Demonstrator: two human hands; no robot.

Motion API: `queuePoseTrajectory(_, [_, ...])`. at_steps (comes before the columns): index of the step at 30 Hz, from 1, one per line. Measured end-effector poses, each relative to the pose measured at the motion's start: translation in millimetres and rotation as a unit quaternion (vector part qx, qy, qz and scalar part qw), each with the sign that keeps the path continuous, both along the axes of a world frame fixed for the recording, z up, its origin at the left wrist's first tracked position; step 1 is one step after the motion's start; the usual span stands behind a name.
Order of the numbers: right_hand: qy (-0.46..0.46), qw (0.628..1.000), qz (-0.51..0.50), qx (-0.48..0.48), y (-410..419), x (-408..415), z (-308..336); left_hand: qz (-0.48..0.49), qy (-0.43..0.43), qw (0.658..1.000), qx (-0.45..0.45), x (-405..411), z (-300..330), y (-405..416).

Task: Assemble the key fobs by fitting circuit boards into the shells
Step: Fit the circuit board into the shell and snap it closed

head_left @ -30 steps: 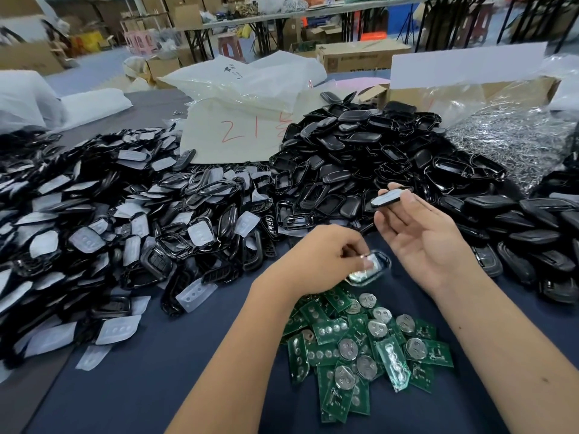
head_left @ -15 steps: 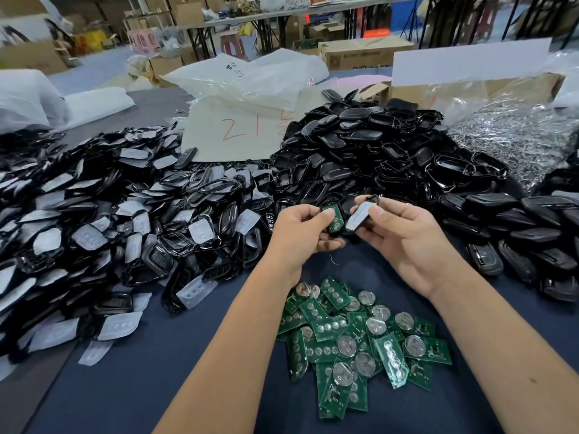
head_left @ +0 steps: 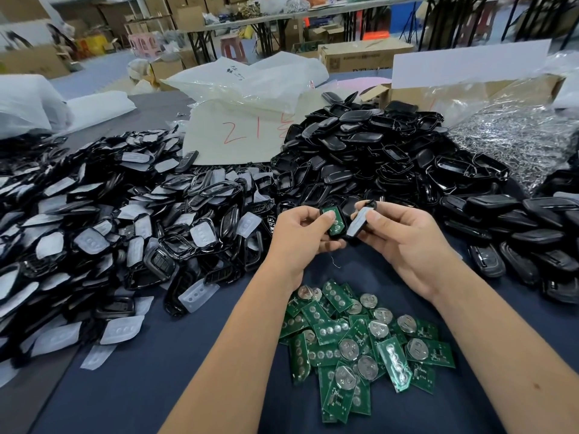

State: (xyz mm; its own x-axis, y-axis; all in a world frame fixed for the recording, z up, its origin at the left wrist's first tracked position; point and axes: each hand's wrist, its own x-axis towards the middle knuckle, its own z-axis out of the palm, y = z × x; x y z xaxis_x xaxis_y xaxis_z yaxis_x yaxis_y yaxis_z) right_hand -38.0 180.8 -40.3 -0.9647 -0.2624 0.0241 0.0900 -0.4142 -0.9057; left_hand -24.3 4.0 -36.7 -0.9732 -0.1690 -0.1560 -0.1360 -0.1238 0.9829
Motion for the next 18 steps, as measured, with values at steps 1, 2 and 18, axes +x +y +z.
queuePoseTrajectory(1, [0.005, 1.0, -0.003, 0.003, 0, 0, -1, 0.005, 0.003, 1.0, 0.0, 1, 1, 1])
queuePoseTrajectory(2, [0.011, 1.0, -0.01, 0.01, -1, 0, -1, 0.006, 0.007, 1.0, 0.001, 2, 1, 1])
queuePoseTrajectory(18, [0.084, 0.975, -0.127, 0.159, 1, -3, -12, -0.023, 0.14, 0.972, -0.19, 11, 7, 14])
